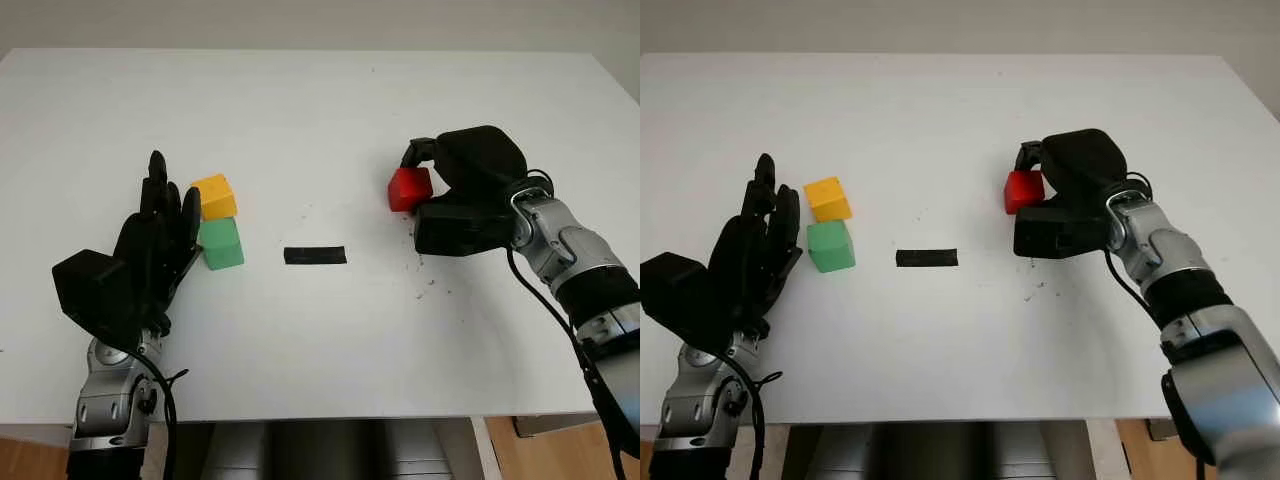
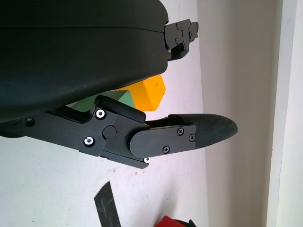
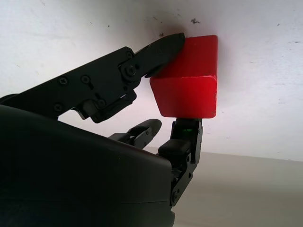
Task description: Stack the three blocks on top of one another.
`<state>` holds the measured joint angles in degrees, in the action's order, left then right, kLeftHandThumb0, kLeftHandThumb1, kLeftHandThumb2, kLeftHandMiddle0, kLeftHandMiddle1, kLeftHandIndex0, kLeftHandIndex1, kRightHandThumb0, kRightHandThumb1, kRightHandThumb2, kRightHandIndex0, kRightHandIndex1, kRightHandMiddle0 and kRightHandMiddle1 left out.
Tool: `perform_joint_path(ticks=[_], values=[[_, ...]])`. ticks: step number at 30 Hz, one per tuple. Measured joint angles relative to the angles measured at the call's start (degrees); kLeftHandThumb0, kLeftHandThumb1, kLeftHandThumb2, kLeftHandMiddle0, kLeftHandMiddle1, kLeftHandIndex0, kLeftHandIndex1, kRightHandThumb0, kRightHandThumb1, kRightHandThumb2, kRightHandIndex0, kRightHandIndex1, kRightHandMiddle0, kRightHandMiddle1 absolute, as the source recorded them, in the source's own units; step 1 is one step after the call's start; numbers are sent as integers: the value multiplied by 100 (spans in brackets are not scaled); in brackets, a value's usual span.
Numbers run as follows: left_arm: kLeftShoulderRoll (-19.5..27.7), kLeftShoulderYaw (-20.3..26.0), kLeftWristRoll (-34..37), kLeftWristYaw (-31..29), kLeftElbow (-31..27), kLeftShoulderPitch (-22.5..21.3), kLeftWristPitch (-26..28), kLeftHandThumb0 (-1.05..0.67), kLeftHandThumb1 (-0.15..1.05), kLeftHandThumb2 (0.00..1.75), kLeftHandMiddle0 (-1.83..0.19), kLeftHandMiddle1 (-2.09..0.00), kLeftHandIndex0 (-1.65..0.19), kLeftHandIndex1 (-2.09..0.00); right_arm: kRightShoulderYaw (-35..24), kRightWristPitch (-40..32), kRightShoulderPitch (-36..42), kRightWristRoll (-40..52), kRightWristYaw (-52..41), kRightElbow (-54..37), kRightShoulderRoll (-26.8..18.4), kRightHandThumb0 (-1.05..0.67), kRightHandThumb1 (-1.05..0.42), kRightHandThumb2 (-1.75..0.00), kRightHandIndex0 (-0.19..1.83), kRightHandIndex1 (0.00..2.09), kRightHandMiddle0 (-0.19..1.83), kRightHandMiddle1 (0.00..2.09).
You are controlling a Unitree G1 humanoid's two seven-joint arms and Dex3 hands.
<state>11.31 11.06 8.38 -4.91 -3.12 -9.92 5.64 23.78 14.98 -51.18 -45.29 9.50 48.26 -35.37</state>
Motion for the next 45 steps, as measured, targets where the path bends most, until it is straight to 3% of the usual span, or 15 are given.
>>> perform_joint_path(ticks=[3, 11, 17, 23, 28, 38, 45], values=[[-6, -18, 0, 9, 0, 0, 1, -73, 105, 50, 18, -5, 17, -5, -131, 95, 3, 283, -95, -68, 2, -29, -88, -5, 62, 5, 59, 103], [-14, -37, -12, 28, 0, -1, -7, -72, 105, 52, 19, -5, 18, -5, -884, 209, 8, 1669, -1462, -933, 11, -30, -94, -5, 50, 1, 39, 136], [-15, -56, -42, 49, 0, -2, -21, -71, 105, 53, 19, -5, 19, -5, -1100, 96, 194, 2407, -2507, -1928, 135, -31, -94, -6, 47, 1, 43, 132], [-19, -73, -86, 61, -1, -3, -32, -71, 105, 53, 19, -4, 19, -5, -1126, -675, 424, 2972, -3584, -2604, 374, -38, -95, -5, 41, 2, 38, 141], [-63, -75, -87, 59, 0, -5, -40, -71, 105, 53, 19, -4, 19, -5, -1124, -820, 447, 3108, -3832, -2626, 596, -48, -96, -6, 40, 2, 38, 151], [-79, -69, -86, 62, -1, -4, -56, -72, 105, 52, 19, -4, 19, -4, -835, -780, 660, 2767, -4020, -2649, 764, -39, -94, -5, 39, 3, 38, 159], [-136, -82, -91, 106, -8, -2, -50, -71, 105, 52, 19, -3, 19, -3, -640, -408, 591, 2527, -3998, -2314, 973, -43, -93, -6, 39, 4, 39, 161]])
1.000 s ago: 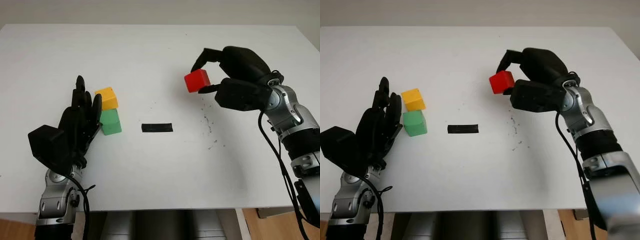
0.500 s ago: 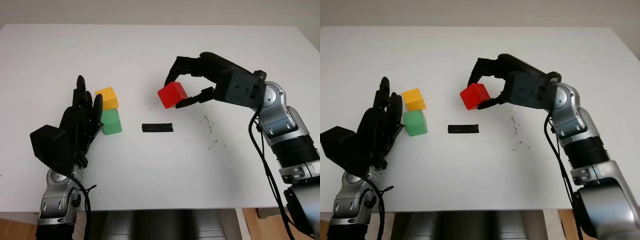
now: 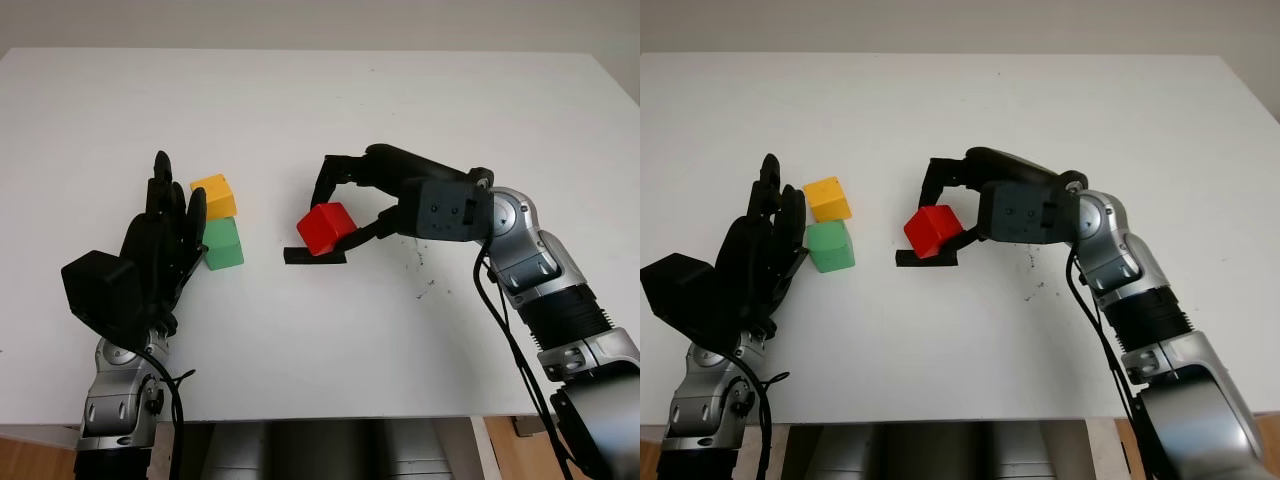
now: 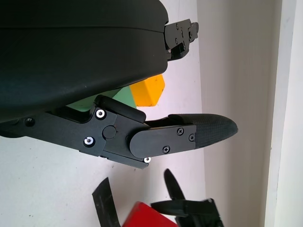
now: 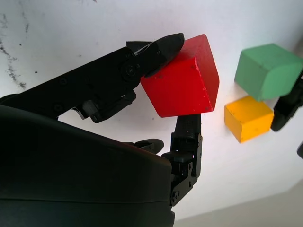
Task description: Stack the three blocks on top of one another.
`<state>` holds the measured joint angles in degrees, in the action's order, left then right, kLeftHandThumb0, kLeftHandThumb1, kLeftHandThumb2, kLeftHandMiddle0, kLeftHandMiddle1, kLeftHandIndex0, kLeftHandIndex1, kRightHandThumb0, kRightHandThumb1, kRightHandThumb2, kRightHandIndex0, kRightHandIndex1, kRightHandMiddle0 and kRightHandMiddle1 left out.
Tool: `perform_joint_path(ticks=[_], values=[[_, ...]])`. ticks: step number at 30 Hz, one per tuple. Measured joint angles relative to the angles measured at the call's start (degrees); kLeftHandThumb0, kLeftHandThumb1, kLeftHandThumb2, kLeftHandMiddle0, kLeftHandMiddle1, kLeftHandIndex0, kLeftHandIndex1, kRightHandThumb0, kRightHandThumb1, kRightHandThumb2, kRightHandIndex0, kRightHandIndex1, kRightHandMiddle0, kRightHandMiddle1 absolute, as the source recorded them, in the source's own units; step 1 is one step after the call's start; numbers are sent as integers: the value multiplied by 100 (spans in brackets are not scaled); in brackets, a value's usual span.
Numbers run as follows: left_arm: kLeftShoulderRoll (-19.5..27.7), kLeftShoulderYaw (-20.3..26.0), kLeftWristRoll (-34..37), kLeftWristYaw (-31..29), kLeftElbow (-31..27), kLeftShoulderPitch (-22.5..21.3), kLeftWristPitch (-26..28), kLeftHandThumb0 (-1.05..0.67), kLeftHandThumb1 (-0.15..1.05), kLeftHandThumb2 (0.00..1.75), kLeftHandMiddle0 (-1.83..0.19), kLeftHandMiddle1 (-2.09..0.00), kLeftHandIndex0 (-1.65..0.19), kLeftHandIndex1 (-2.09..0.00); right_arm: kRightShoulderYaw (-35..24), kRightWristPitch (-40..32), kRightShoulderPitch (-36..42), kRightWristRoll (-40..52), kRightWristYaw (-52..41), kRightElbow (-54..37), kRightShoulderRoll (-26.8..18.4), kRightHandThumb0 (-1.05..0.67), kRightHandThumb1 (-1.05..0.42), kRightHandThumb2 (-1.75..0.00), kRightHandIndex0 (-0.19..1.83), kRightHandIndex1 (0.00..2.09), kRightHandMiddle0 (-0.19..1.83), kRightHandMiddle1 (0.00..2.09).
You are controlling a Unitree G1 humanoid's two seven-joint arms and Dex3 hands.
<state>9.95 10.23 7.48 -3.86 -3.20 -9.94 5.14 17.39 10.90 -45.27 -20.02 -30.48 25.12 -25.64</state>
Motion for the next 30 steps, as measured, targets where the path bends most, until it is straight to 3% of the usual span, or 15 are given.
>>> perform_joint_path(ticks=[16, 30], values=[[-58, -13, -24, 73, -62, 22, 13, -72, 105, 53, 19, -4, 19, -3, 395, 366, -266, -864, 470, 491, 135, -42, -94, -6, 41, 5, 38, 156], [-101, -13, -24, 70, -62, 82, -89, -71, 105, 52, 19, -5, 19, -3, 450, 646, -472, -988, 653, 857, 168, -43, -95, -5, 42, 6, 39, 157]])
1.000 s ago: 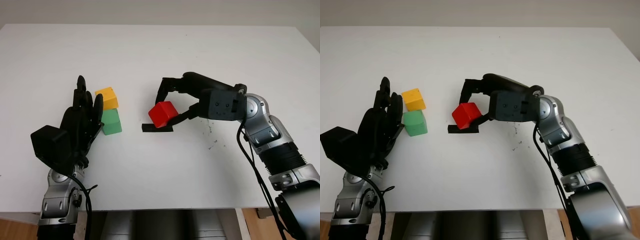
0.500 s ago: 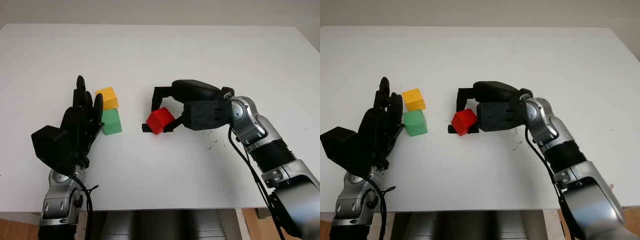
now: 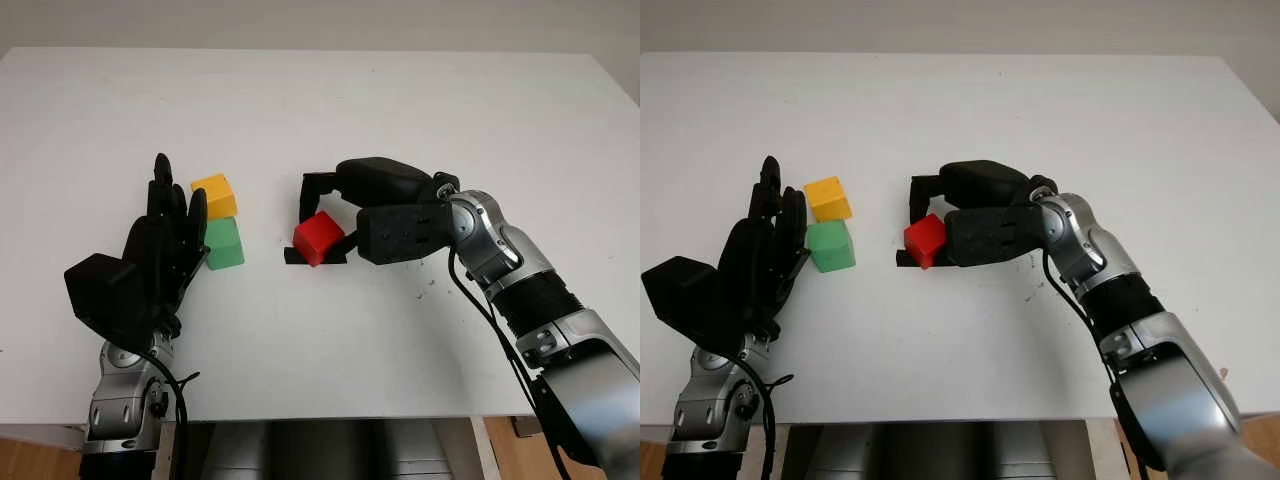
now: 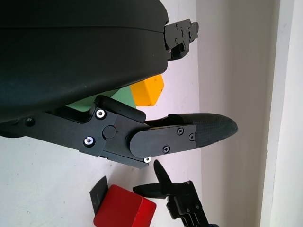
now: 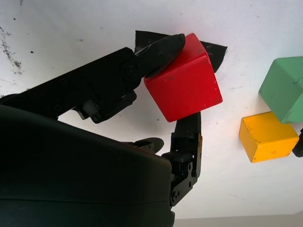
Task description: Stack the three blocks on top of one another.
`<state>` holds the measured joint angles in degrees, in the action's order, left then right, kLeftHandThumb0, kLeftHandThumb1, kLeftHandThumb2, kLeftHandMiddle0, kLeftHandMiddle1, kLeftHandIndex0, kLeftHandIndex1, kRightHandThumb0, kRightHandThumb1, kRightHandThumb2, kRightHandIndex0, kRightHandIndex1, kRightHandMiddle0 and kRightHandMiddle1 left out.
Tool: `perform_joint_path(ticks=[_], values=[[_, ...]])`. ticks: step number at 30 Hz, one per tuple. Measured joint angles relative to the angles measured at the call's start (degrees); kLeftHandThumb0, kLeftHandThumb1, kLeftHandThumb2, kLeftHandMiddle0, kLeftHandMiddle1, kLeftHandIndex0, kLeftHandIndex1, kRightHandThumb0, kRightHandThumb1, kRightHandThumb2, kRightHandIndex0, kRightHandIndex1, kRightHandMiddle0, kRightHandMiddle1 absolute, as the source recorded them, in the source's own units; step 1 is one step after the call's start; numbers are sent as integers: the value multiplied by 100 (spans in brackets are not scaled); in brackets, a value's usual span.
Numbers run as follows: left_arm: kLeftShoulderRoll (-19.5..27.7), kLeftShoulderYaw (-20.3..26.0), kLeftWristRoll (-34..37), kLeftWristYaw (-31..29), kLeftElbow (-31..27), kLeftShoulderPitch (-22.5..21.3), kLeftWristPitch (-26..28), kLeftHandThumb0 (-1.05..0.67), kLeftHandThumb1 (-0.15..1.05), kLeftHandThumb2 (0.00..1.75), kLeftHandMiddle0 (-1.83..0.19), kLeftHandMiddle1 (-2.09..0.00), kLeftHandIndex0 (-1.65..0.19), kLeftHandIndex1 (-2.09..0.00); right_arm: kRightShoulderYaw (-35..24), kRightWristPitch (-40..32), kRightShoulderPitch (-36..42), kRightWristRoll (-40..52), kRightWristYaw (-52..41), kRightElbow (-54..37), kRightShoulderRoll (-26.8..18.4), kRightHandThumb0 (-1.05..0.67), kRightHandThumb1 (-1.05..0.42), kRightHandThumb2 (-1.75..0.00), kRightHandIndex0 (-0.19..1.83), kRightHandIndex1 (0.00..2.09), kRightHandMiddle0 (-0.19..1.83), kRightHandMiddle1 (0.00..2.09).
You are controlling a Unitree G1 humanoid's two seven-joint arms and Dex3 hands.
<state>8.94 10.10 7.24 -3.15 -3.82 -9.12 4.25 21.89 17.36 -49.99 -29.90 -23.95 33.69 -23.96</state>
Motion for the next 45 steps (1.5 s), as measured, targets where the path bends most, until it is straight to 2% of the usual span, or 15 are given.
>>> perform_joint_path(ticks=[11, 14, 15, 16, 19, 21, 25, 29, 31, 35, 39, 42, 45], values=[[-28, 6, 5, 16, -1, 67, -1, -72, 105, 52, 19, -4, 19, -3, -1, 185, -14, 90, -113, 94, 14, -48, -95, -5, 43, 6, 40, 162], [-27, 6, 4, -11, -1, 76, -15, -72, 105, 53, 19, -4, 19, -2, -2, 212, -14, 143, -185, 107, 15, -49, -94, -5, 41, 5, 35, 156], [-27, 6, 5, -22, -1, 78, -25, -71, 105, 53, 19, -4, 19, -2, -4, 212, -14, 155, -222, 107, 15, -51, -92, -5, 38, 4, 26, 143], [-27, 6, 6, -27, -1, 78, -28, -70, 105, 53, 19, -4, 19, -2, -4, 212, -14, 162, -274, 106, 14, -54, -90, -5, 32, 2, 14, 119], [-27, 10, 19, -36, -1, 78, -28, -70, 105, 53, 19, -5, 19, -3, -4, 198, -12, 198, -476, 88, 11, -62, -88, -5, 8, 1, 2, 58], [-27, 15, 28, -36, -1, 78, -25, -71, 105, 52, 18, -5, 18, -4, -3, 186, -12, 198, -581, 47, 2, -68, -88, -5, -7, 0, -4, 33], [-27, 52, 89, -36, -3, 81, -2, -72, 105, 50, 19, -5, 19, -4, -8, 122, -11, 267, -846, -84, -60, -79, -86, -5, -18, 0, -18, 6], [4, 67, 119, -54, -67, 96, 64, -72, 105, 50, 19, -5, 19, -4, -135, 41, 16, 494, -1021, -365, -159, -86, -87, -6, -19, 0, -19, 0], [22, 87, 157, -70, -140, 107, 89, -72, 105, 46, 18, -5, 18, -5, -304, -41, 87, 725, -1083, -624, -208, -89, -91, -7, -19, 0, -19, 0], [22, 225, 295, -48, -307, 144, 172, -70, 105, 39, 15, -7, 16, -6, -1028, -661, 650, 1616, -962, -1641, -164, -86, -103, -14, -17, 2, -15, 3], [134, 430, 301, 43, -390, 148, 225, -64, 105, 31, 5, -9, 11, -8, -1801, -1443, 1513, 2542, -480, -2881, 125, -77, -105, -13, -14, 5, -7, 7], [436, 492, -37, 143, -459, 106, 300, -63, 105, 28, -3, -10, 2, -12, -2157, -1943, 1965, 3045, -148, -3449, 373, -71, -105, -14, -15, 5, -6, 7], [880, 456, -779, 361, -487, -99, 485, -61, 105, 20, -16, -10, -15, -17, -2386, -2152, 2253, 3335, 130, -3739, 550, -66, -105, -14, -12, 6, -7, 6]])
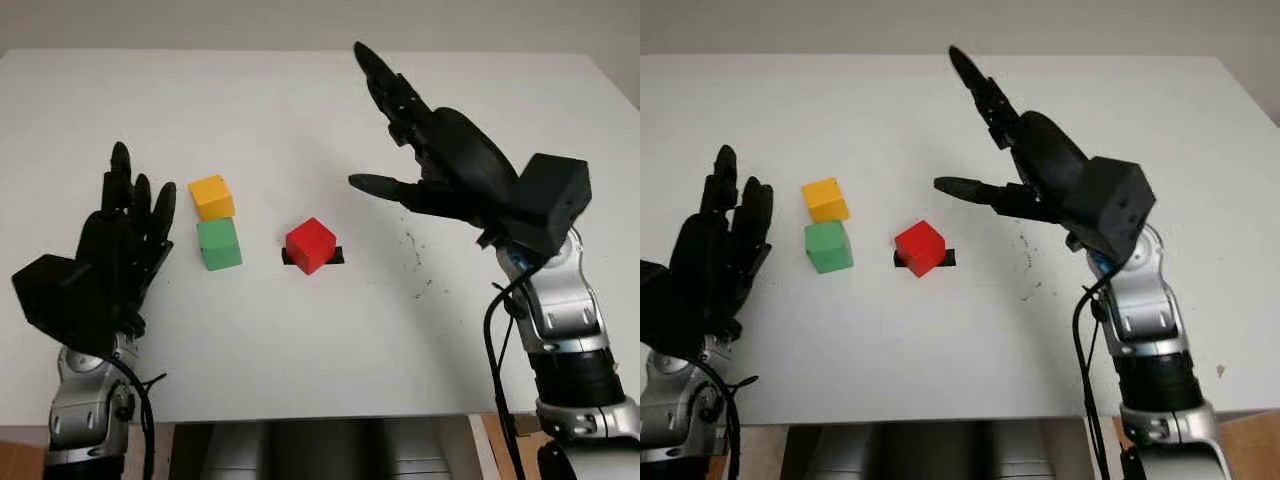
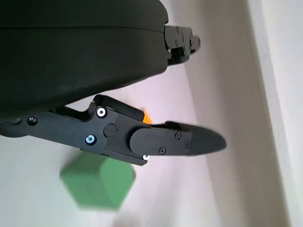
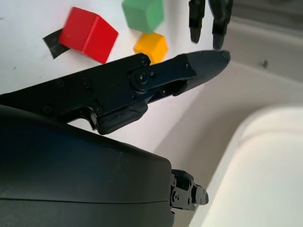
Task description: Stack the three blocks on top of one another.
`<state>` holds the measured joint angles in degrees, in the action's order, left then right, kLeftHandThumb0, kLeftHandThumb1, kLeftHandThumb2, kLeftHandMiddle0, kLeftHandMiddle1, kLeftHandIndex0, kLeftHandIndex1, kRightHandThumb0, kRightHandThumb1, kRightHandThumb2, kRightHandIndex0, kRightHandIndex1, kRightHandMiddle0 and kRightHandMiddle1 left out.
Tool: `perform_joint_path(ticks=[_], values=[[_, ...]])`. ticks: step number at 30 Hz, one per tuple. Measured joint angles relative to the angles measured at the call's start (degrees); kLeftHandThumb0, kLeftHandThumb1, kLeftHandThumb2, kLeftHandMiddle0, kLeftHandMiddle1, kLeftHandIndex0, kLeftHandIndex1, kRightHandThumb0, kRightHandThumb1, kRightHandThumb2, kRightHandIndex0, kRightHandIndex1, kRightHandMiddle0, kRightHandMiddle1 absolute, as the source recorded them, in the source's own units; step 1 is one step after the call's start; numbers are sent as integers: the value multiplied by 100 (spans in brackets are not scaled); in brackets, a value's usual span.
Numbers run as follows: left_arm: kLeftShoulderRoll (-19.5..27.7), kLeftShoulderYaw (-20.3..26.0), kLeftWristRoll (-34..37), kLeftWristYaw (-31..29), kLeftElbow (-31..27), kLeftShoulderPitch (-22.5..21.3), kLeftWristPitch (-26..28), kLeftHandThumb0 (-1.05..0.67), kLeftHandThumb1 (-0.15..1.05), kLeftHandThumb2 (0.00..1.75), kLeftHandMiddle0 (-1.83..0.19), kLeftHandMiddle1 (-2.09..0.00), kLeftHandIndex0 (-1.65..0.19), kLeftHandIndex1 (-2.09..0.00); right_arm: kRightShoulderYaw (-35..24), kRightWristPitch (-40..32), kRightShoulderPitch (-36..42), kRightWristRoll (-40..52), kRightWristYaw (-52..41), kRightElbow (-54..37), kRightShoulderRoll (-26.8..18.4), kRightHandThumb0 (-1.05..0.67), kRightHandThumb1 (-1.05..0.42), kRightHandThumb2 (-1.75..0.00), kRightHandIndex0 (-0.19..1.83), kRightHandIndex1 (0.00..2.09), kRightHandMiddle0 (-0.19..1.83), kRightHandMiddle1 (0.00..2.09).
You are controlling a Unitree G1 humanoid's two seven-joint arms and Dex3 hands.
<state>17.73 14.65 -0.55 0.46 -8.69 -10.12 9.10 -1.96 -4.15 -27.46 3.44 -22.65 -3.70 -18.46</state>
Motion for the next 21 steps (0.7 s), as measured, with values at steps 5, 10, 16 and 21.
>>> perform_joint_path(ticks=[5, 10, 16, 21], values=[[891, -121, -874, -116, 152, -718, 461, -63, 102, 8, -23, -7, -36, -23, -179, -109, 132, 140, 280, -70, 46, -64, -105, -13, -11, 6, -7, 6], [1724, -679, -1701, -612, 728, -1463, 719, -64, 98, 5, -21, -5, -45, -28, -221, -141, 195, 144, 472, -53, 55, -65, -105, -13, -12, 5, -7, 6], [2154, -1405, -2354, -1193, 1496, -2303, 742, -69, 92, 5, -19, -4, -41, -56, -239, -158, 221, 120, 714, 60, 122, -66, -105, -14, -12, 6, -5, 7], [2317, -1898, -2874, -1706, 1675, -2710, 1012, -71, 95, 6, -15, -5, -36, -54, -236, -9, 226, 93, 837, 197, 212, -67, -105, -16, -10, 6, -4, 7]])
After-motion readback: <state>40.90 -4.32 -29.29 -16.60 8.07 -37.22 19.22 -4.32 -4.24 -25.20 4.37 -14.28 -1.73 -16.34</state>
